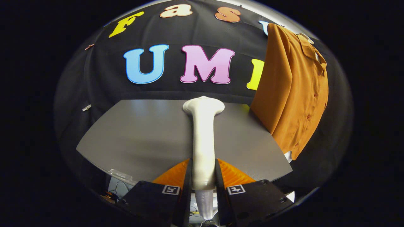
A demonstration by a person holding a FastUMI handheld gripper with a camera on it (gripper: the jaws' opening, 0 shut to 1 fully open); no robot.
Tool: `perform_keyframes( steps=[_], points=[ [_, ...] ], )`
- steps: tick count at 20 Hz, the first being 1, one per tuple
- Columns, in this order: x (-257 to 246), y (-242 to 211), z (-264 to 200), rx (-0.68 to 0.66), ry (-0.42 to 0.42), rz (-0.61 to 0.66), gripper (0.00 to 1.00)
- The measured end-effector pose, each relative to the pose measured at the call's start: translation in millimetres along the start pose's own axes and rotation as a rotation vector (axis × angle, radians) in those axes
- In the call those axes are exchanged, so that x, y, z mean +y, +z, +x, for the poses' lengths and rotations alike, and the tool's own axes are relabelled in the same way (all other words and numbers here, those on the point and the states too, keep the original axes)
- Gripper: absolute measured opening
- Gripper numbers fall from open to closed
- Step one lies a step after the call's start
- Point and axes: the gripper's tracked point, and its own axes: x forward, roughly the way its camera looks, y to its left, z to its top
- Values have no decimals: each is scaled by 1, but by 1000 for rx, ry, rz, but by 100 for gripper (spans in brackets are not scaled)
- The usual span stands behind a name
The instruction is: Iron the clothes twice with a garment steamer, once on the left side and once on the right side.
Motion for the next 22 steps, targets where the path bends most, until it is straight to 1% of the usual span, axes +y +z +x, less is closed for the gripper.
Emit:
perform_keyframes(
  steps=[1, 3, 4, 6, 9, 11, 14, 17, 20, 22],
  points=[
    [2, 2, 0, -6, 5, -3, 39],
    [4, 7, -8, -10, 24, -6, 30],
    [3, 4, -2, -16, 36, -2, 24],
    [2, 6, -6, -41, 55, 27, 23],
    [-2, 16, -20, -117, 76, 72, 24],
    [-7, 28, -36, -175, 89, 71, 23],
    [-18, 56, -74, -302, 120, 56, 23],
    [-38, 83, -116, -423, 125, 36, 23],
    [-62, 102, -157, -531, 113, 39, 23],
    [-84, 112, -180, -601, 81, 51, 23]
  ],
)
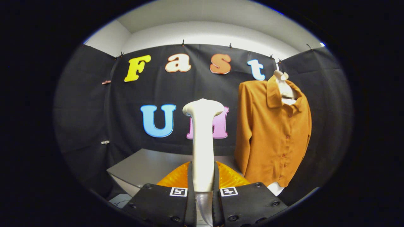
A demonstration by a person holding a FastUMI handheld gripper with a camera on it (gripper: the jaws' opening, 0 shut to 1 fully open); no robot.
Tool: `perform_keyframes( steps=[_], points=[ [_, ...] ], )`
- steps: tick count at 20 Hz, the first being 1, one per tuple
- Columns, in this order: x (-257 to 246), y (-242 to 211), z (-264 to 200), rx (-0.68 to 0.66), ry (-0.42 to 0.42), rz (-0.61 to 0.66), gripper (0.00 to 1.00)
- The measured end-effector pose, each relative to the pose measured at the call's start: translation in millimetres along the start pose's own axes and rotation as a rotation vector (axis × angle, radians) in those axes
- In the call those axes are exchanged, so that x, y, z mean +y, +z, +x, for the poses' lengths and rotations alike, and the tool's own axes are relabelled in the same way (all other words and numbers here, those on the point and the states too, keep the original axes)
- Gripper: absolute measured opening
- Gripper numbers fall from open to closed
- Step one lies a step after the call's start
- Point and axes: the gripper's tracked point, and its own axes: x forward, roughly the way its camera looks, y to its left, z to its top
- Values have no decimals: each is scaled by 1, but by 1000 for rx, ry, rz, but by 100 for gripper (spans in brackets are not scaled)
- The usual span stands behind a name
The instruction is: Iron the clothes twice with a garment steamer, once on the left side and once on the right side.
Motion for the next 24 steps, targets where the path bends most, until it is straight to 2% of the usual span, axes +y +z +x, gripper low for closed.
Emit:
perform_keyframes(
  steps=[4, 11, 17, 24],
  points=[
    [-42, 26, -18, -101, -53, 10, 23],
    [-110, 23, -20, -168, -100, -11, 23],
    [-156, 4, 2, -175, -148, 0, 23],
    [-191, -42, 43, -104, -174, 6, 23]
  ],
)
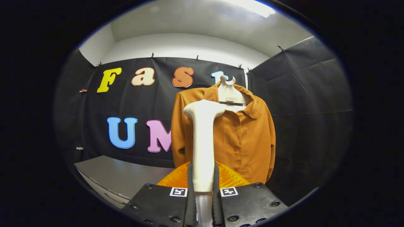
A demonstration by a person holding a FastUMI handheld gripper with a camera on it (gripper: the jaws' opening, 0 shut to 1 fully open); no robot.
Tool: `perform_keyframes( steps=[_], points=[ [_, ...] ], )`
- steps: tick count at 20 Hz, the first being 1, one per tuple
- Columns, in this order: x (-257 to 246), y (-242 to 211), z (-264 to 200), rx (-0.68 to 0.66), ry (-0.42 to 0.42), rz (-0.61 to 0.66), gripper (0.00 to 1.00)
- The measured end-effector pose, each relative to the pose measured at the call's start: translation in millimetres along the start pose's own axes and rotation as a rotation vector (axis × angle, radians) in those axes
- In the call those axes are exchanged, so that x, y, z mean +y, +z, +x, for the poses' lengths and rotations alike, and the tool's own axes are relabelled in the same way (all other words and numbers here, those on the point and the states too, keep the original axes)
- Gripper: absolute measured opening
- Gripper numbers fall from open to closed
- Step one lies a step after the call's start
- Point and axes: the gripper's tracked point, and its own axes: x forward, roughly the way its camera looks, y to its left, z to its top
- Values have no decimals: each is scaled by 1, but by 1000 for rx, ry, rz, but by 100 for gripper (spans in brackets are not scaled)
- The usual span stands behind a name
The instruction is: Iron the clothes twice with a garment steamer, once on the left side and once on the right side.
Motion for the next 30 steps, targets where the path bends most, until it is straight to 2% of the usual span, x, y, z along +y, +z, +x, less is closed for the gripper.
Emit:
perform_keyframes(
  steps=[5, 11, 30],
  points=[
    [-5, -24, 18, 15, 21, -4, 23],
    [-6, -46, 17, 48, 34, 3, 23],
    [-24, -191, -40, 370, 1, 2, 23]
  ],
)
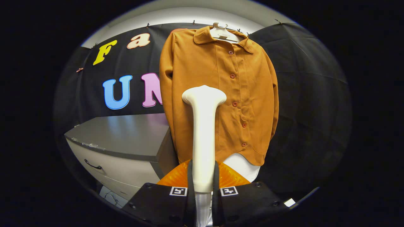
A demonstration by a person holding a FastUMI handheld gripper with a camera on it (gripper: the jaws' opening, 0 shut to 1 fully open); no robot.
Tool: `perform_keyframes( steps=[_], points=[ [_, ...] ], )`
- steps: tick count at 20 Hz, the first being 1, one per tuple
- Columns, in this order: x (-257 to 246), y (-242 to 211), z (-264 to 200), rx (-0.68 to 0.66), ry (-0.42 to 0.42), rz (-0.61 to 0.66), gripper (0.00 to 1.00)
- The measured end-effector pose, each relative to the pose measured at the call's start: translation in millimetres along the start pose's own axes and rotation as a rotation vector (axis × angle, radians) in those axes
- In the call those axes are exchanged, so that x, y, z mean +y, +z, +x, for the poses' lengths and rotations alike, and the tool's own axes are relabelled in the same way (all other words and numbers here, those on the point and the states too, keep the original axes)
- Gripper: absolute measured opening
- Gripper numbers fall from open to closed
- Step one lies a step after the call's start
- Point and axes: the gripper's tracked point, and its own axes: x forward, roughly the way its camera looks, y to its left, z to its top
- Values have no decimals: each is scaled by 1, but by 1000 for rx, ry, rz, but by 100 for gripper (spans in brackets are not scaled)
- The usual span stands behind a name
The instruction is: Iron the clothes twice with a garment steamer, once on the left side and once on the right side.
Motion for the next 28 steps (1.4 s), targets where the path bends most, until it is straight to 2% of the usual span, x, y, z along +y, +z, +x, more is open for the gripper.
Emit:
perform_keyframes(
  steps=[9, 16, 20, 28],
  points=[
    [-2, -29, -16, 73, 7, 15, 23],
    [-2, -14, -45, 47, 17, 23, 23],
    [-4, 18, -68, -16, 23, 18, 23],
    [-20, 139, -99, -250, 19, 33, 23]
  ],
)
